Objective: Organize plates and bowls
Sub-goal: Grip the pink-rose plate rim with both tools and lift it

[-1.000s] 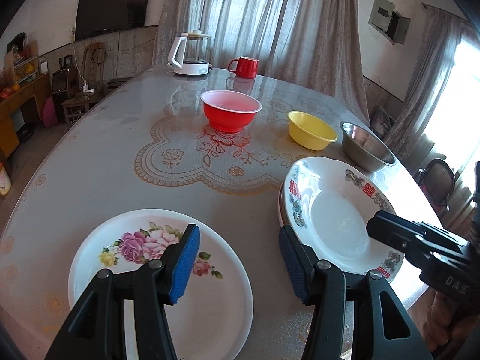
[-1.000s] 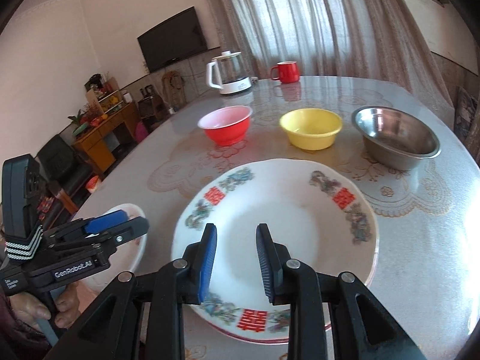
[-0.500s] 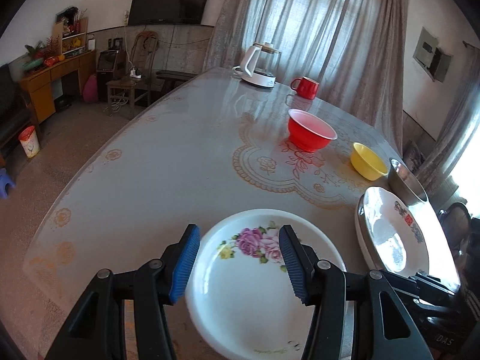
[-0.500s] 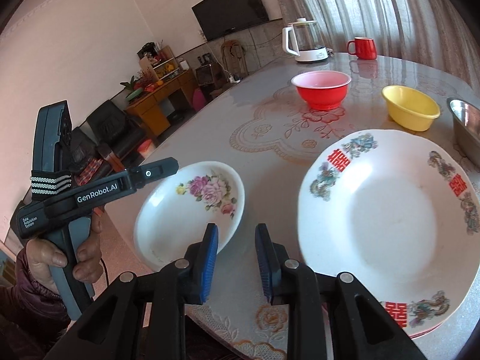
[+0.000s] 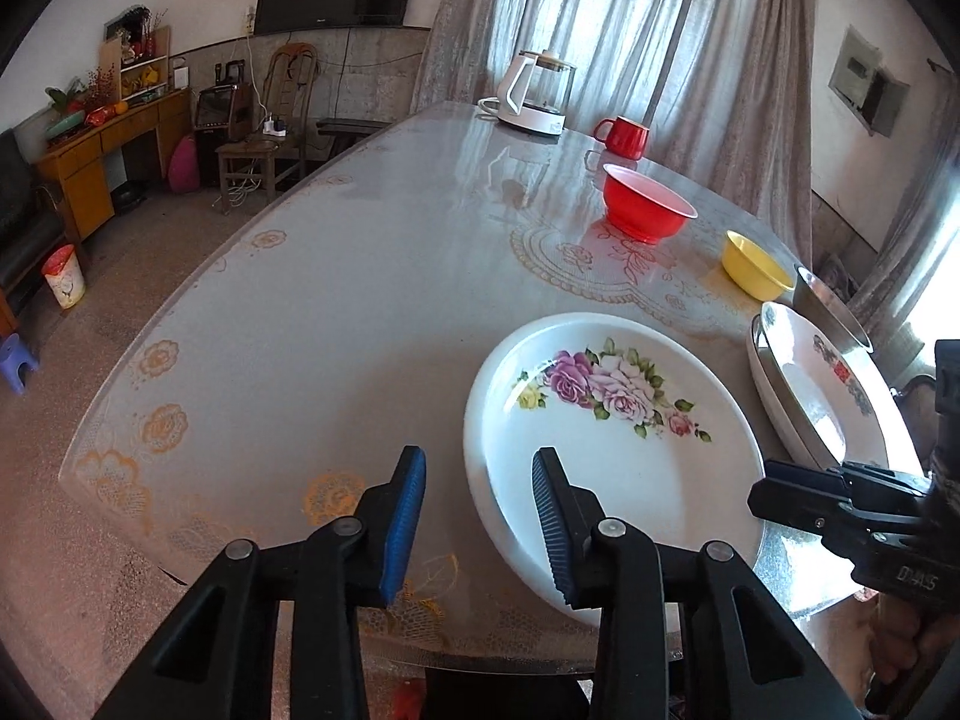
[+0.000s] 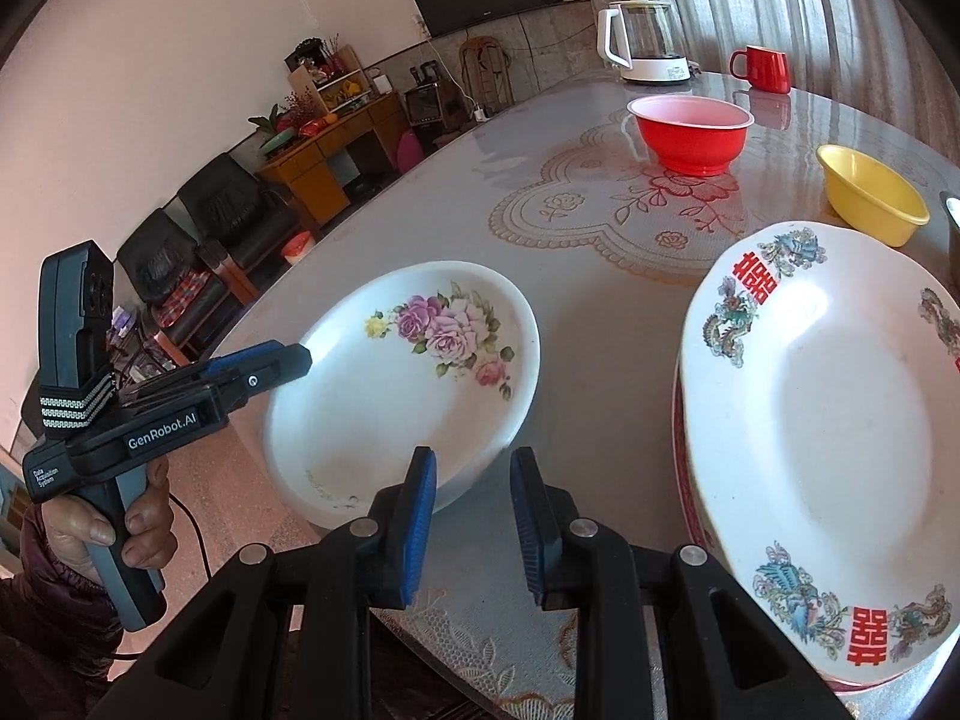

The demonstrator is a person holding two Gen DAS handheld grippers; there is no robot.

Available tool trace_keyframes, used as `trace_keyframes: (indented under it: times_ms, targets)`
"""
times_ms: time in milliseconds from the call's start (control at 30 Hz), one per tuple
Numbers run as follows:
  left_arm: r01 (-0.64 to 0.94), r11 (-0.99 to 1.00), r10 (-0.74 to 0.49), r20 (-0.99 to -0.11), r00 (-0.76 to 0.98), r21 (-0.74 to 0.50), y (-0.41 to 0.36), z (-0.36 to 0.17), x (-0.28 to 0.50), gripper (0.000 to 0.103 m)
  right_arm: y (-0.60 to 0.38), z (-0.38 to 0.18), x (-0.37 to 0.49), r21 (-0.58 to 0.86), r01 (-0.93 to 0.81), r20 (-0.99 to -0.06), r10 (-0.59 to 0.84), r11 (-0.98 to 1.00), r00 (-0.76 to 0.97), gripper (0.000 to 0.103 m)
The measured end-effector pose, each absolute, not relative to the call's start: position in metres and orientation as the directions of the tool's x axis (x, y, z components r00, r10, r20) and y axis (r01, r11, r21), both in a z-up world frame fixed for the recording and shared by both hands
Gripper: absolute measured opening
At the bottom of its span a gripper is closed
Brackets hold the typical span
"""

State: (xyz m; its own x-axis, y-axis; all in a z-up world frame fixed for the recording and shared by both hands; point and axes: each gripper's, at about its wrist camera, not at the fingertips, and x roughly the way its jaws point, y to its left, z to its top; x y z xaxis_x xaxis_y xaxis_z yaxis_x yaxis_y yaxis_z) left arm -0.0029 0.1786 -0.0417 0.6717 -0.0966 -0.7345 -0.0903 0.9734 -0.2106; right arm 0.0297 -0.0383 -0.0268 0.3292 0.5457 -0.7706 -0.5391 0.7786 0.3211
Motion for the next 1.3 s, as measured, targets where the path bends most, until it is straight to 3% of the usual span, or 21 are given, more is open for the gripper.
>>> trace_keyframes:
  times_ms: [267,867,1200,1300]
  targets:
    - [-0.089,0.981,-0.069,-0.733,0.677,-0.174,0.17,-0.049,0.005,0.021,-0.034,-0.025,0.033,0.279,-0.535,-0.776,0.516,0.797,0.364,0.019]
    - [-0.091,0.985,-0.045,-0.722,0.691,-0.149,0.175,-0.051,0.039,0.025,-0.017,-0.022,0.062,0.196,-0.531,-0.795,0.45,0.824,0.406,0.024]
    - [-0.117,0.984,-0.012,-0.704,0.71,-0.135,0.171,-0.053,0.045,0.029,0.006,-0.03,0.066,0.027,-0.568,-0.818,0.345,0.822,0.46,0.026]
    - [-0.138,0.981,-0.001,-0.704,0.71,-0.14,0.173,-0.052,0.043,0.024,0.011,-0.034,0.063,-0.037,-0.572,-0.811,0.309,0.82,0.496,0.023]
